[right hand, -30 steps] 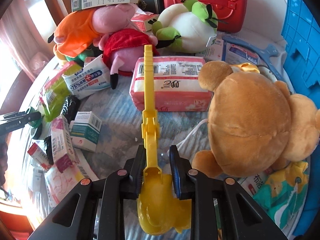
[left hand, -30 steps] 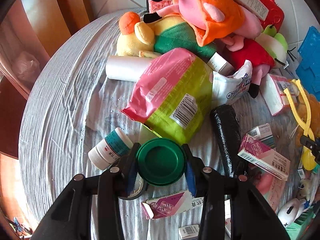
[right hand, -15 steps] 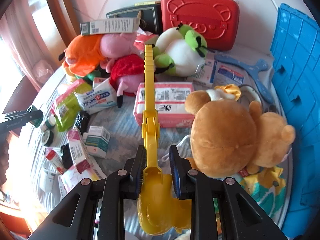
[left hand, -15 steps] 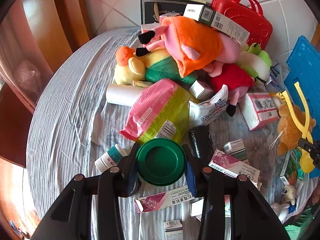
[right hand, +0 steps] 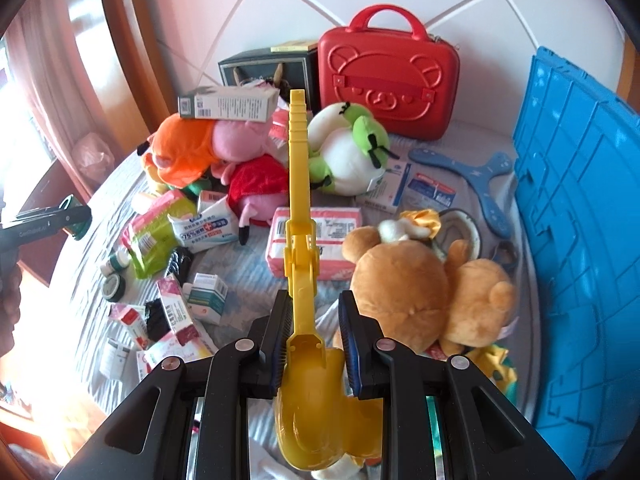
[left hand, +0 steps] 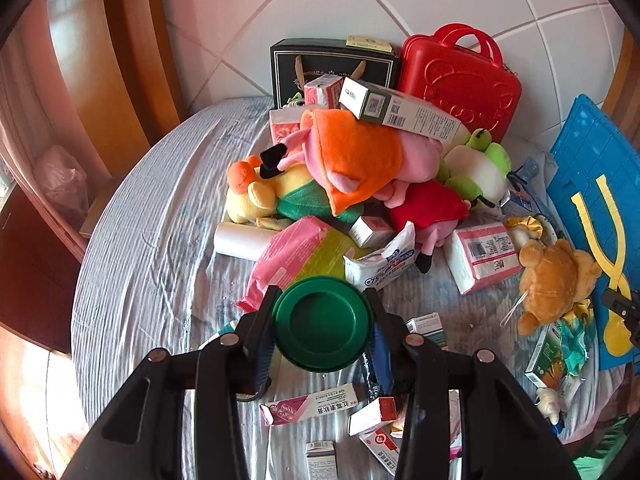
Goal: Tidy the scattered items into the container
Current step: 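Lift the green lid and yellow grabber and carry them toward the blue crate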
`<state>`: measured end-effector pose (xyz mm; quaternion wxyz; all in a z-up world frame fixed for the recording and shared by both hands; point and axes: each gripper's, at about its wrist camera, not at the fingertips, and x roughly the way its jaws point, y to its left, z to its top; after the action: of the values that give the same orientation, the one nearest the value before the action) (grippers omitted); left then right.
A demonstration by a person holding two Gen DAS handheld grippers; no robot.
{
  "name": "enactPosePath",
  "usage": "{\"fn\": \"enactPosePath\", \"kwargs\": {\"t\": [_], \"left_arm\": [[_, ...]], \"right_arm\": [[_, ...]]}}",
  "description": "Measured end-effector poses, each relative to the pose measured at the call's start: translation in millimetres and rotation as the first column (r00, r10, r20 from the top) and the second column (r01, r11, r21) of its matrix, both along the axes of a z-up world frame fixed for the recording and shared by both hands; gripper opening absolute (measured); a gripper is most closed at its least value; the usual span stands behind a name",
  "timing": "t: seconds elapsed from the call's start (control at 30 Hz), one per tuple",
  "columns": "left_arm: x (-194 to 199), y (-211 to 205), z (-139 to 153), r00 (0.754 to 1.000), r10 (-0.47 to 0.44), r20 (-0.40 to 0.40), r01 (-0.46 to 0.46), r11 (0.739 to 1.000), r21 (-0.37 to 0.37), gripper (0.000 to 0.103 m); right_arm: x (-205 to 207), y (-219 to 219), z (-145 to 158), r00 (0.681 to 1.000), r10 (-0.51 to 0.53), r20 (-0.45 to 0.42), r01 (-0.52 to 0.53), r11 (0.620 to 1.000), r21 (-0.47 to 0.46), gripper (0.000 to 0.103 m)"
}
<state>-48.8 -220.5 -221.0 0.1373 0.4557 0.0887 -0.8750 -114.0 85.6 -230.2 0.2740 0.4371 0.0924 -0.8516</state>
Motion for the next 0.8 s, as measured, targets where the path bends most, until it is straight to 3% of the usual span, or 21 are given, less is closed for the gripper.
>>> {"fn": "enactPosePath", "kwargs": {"t": [0.37, 0.8], "left_arm": [[-16, 37, 57, 0.995, -0.026, -0.094, 0.024, 0.999, -0.021, 0.040], [-51, 115, 134, 0.972, -0.123, -0.199, 0.112, 0.992, -0.063, 0.040]], "right_arm": [[11, 40, 56, 0.997, -0.003, -0.072, -0.001, 0.999, -0.053, 0.023], [14, 100, 114, 0.990, -0.027, -0.142, 0.010, 0.992, -0.123, 0.023]]}}
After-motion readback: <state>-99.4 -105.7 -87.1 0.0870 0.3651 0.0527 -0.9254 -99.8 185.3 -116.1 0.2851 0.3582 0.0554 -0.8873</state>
